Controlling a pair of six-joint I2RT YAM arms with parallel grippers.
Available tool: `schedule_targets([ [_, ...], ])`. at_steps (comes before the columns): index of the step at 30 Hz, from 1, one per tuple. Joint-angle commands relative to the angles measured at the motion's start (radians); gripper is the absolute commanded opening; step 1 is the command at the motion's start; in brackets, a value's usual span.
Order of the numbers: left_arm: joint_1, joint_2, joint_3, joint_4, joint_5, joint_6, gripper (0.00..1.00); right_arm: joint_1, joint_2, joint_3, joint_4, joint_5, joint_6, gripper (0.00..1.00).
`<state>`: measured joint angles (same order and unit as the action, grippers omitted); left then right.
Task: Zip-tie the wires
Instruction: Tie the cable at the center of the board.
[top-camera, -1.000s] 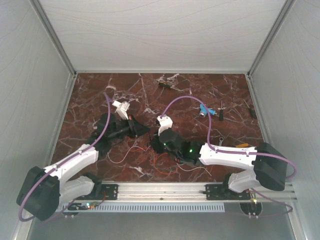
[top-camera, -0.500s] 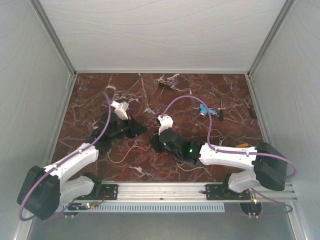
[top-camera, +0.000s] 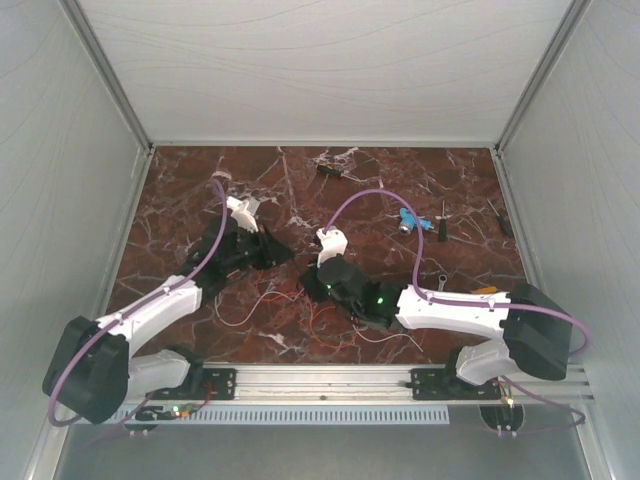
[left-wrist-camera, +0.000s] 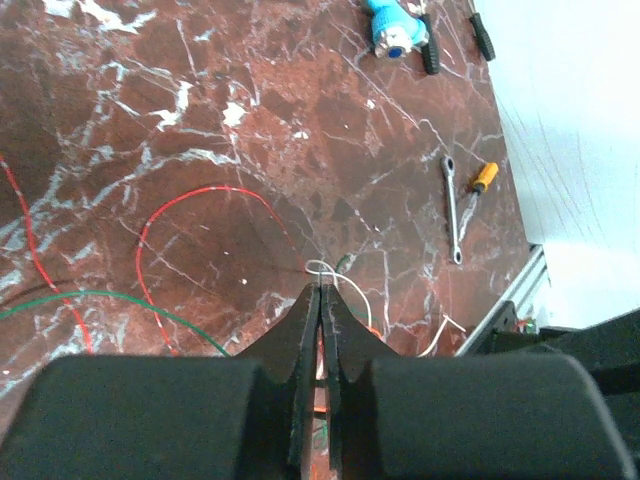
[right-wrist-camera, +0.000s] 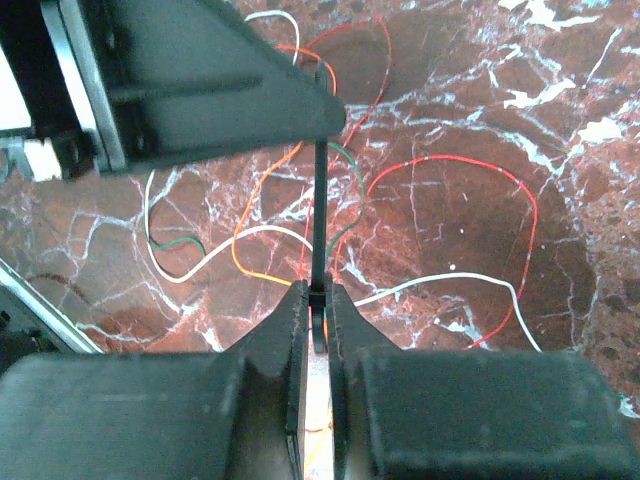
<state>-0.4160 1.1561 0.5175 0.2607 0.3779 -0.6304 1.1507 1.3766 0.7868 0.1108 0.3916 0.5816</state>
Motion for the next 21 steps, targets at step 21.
schedule_targets([
  [21, 0.108, 0.088, 0.135, 0.049, -0.156, 0.087, 0.0, 0.014, 0.031, -0.013, -0.04, -0.042, 0.017, 0.0],
])
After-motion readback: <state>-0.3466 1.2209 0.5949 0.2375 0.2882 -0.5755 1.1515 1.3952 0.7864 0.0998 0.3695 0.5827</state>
